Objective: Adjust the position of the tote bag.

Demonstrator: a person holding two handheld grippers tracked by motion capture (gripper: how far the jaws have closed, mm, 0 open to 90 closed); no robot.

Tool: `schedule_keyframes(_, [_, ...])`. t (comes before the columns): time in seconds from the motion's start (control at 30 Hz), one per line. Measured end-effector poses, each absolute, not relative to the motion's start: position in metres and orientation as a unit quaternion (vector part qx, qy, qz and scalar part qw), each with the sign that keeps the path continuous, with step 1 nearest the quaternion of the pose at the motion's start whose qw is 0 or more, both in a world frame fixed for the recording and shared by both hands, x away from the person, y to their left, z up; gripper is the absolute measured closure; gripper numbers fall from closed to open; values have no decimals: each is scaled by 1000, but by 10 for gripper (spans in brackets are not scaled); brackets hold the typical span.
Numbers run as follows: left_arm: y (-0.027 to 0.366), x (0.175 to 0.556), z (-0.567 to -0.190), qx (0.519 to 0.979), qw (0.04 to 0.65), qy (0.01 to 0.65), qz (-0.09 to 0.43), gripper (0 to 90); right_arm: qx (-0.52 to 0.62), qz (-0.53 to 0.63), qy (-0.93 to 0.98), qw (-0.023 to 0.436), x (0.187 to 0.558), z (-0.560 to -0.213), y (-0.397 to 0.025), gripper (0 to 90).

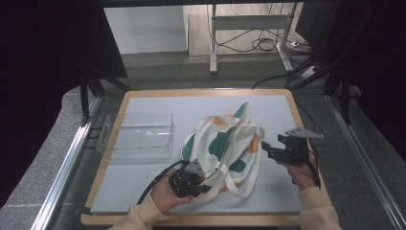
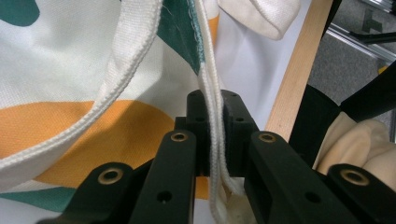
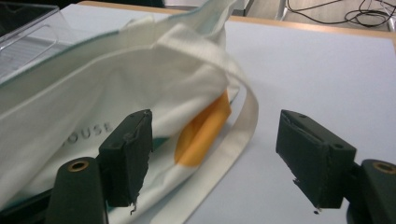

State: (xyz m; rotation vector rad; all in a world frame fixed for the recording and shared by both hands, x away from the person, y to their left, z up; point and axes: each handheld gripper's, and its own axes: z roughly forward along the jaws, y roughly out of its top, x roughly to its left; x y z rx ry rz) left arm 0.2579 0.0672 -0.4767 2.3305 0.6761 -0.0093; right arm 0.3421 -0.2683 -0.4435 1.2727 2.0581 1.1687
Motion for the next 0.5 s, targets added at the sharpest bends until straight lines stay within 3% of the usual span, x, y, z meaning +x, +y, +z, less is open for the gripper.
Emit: schedule_keyframes(0.5, [67, 257, -478, 897, 354, 265, -4, 840, 444, 419, 760, 224, 387, -417, -248, 261])
